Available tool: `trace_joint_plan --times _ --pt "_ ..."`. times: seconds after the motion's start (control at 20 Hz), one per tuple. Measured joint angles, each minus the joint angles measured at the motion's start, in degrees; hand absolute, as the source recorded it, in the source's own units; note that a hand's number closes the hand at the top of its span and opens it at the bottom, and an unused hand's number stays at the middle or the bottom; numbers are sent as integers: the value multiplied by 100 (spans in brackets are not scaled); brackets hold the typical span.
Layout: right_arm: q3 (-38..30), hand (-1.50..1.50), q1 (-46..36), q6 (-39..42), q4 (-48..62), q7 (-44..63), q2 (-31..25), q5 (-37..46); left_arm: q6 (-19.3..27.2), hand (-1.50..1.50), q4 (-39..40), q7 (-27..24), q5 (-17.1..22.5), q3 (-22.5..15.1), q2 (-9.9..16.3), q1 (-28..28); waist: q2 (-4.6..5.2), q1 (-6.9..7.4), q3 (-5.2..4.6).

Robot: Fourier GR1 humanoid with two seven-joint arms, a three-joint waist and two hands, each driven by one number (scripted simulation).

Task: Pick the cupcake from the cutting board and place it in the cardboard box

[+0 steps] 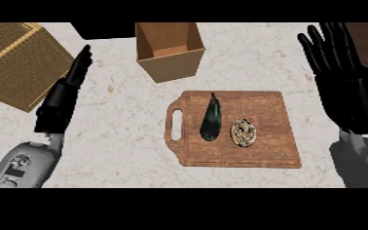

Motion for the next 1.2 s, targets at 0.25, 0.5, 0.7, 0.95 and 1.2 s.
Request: trace_joint_plan --times 0.25,0.5,0.7,0.95,1.2 --pt "385 -150 -321 498 211 -50 174 -69 68 0 259 2 -72 66 -69 241 99 366 -40" --pt "781 -150 -413 230 745 -14 -166 1212 162 0 370 219 -18 92 -126 688 114 511 -81" --pt "821 -150 -282 130 1770 -768 356 1437 180 0 327 301 -1 171 -179 915 127 477 -62" --pt "854 -150 -513 652 2443 -1402 -64 1986 238 0 236 354 -100 184 -309 1133 119 432 -58" --pt "1163 -150 -945 1056 2425 -1232 -994 2861 226 0 185 359 -101 229 -298 1233 104 430 -64"
